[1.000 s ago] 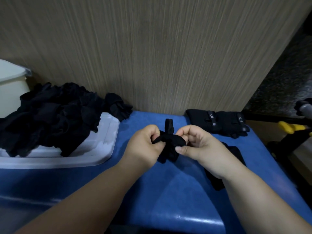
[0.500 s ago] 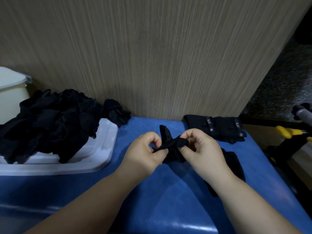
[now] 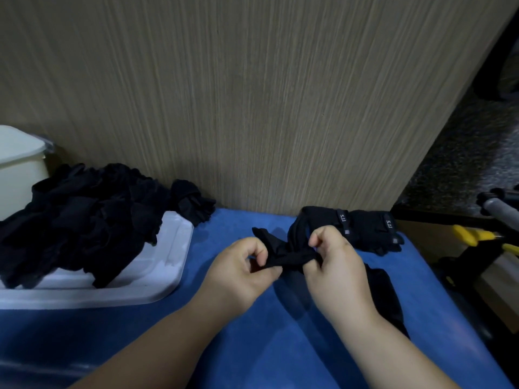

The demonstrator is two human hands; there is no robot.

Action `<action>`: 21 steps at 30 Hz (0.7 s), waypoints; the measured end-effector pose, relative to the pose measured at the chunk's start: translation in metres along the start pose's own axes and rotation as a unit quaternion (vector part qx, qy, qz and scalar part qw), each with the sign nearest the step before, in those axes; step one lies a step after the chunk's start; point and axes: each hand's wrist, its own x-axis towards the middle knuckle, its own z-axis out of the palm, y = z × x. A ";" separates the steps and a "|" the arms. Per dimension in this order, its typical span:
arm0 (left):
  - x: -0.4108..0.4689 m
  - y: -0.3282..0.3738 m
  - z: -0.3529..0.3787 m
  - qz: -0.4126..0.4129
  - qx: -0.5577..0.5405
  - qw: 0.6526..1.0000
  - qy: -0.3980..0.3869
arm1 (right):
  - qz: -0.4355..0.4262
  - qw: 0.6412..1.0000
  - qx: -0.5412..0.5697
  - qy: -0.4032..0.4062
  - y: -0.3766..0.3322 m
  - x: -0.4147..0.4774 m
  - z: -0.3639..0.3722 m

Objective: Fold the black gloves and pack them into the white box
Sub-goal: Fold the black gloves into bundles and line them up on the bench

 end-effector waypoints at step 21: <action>0.011 0.005 -0.008 -0.255 -0.359 0.893 0.087 | -0.077 0.997 0.027 0.002 0.000 -0.007 0.008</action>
